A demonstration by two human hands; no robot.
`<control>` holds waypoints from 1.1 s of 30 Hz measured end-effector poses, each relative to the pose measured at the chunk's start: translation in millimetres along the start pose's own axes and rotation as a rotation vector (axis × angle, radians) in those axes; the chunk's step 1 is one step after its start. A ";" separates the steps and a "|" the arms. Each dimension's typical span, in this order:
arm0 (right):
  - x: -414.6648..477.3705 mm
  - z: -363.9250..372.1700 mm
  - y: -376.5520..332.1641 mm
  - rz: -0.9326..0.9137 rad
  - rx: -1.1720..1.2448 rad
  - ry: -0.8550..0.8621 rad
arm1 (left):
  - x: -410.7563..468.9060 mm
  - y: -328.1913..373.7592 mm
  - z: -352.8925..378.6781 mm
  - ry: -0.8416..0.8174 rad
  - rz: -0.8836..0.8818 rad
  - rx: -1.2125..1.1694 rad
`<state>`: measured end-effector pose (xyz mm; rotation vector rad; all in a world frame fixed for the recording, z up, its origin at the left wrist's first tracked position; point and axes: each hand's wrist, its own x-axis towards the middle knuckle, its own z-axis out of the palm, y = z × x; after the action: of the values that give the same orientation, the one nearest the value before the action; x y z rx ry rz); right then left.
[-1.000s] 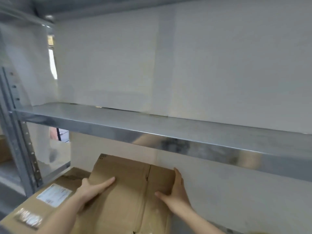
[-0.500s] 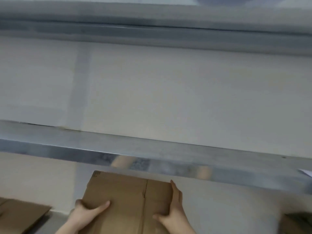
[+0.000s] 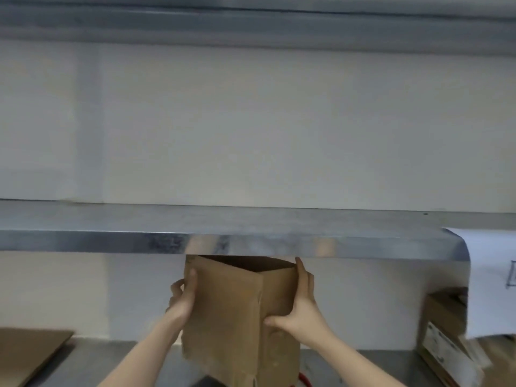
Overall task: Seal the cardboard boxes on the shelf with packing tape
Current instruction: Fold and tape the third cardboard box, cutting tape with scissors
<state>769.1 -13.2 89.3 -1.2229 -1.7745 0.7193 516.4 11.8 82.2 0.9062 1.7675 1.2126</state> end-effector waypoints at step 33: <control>15.3 124.2 -38.3 0.074 -0.018 -0.196 | -28.8 -34.9 -113.8 0.282 -0.046 -0.275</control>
<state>640.4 -12.1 65.9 -1.2714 -1.9057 0.8944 422.8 -67.2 81.0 0.5524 1.7664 1.5676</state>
